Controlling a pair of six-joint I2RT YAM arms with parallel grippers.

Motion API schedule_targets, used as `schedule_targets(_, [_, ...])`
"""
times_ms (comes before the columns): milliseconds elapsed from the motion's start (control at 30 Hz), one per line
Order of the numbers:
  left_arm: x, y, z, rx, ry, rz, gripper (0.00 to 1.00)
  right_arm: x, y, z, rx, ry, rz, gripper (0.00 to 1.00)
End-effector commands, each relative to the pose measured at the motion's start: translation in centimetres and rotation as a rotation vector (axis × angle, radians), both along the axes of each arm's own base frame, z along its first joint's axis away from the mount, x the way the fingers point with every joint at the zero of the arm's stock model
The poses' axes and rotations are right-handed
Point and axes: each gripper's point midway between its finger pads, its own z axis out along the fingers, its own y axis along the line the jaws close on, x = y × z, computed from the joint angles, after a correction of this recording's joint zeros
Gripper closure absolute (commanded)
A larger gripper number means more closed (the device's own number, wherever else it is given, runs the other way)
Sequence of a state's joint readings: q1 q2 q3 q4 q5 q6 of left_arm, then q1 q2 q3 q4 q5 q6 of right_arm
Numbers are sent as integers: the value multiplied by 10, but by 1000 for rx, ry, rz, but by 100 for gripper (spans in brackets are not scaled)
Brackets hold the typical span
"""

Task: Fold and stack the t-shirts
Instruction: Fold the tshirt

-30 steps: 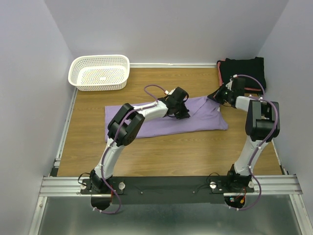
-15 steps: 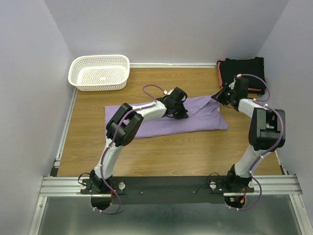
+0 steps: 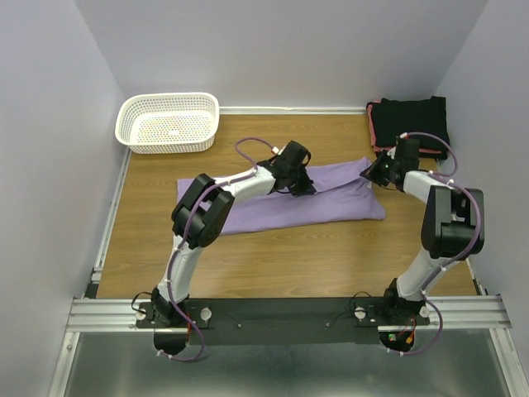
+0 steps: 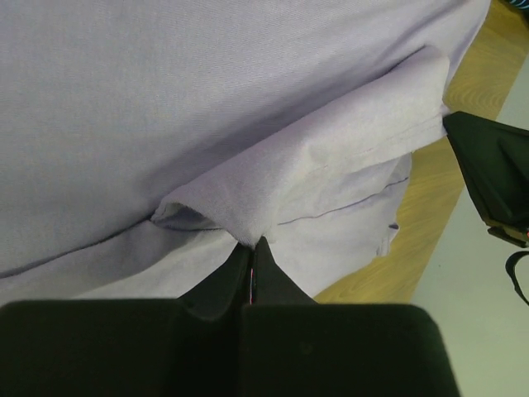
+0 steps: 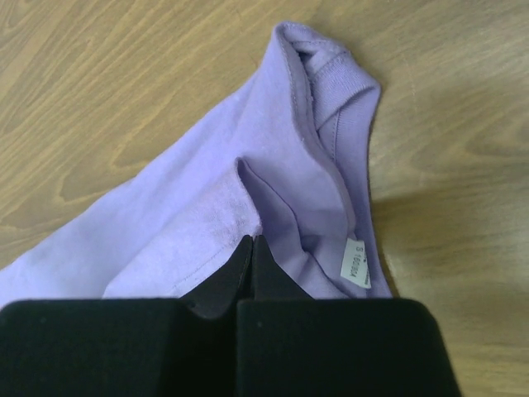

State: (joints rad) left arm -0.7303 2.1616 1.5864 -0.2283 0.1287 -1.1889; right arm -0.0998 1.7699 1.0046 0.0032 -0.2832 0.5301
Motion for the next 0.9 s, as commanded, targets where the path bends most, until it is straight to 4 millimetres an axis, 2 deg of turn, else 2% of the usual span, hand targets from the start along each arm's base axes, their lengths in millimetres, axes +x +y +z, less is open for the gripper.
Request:
schedule_targets(0, [-10, 0, 8, -17, 5, -45, 100, -14, -9, 0, -35, 24, -29, 99])
schedule_targets(167, [-16, 5, -2, -3, 28, -43, 100, -27, -14, -19, -59, 78, -60, 99])
schedule_targets(400, [-24, 14, -18, 30, 47, -48, 100, -32, -15, -44, -71, 134, -40, 97])
schedule_targets(500, [-18, 9, -10, 17, 9, -76, 96, -25, -10, -32, -66, 96, 7, 88])
schedule_targets(533, [-16, 9, -8, 19, -2, -76, 90, -23, -9, -27, -63, 81, 13, 85])
schedule_targets(600, [-13, 9, 5, 16, -35, -74, 83, -19, -7, -14, -64, 47, 27, 78])
schedule_targets(633, [-11, 10, 9, 17, -49, -70, 79, -19, -7, -13, -64, 45, 29, 76])
schedule_targets(667, [-10, 11, 14, 16, -63, -69, 70, -17, -7, -2, -66, 18, 27, 73])
schedule_targets(733, [-9, 13, 25, 16, -91, -66, 60, -16, -6, 13, -67, -19, 34, 69])
schedule_targets(867, [-17, 14, 40, 5, -112, -95, 56, -17, 3, 31, -37, -64, 63, 67])
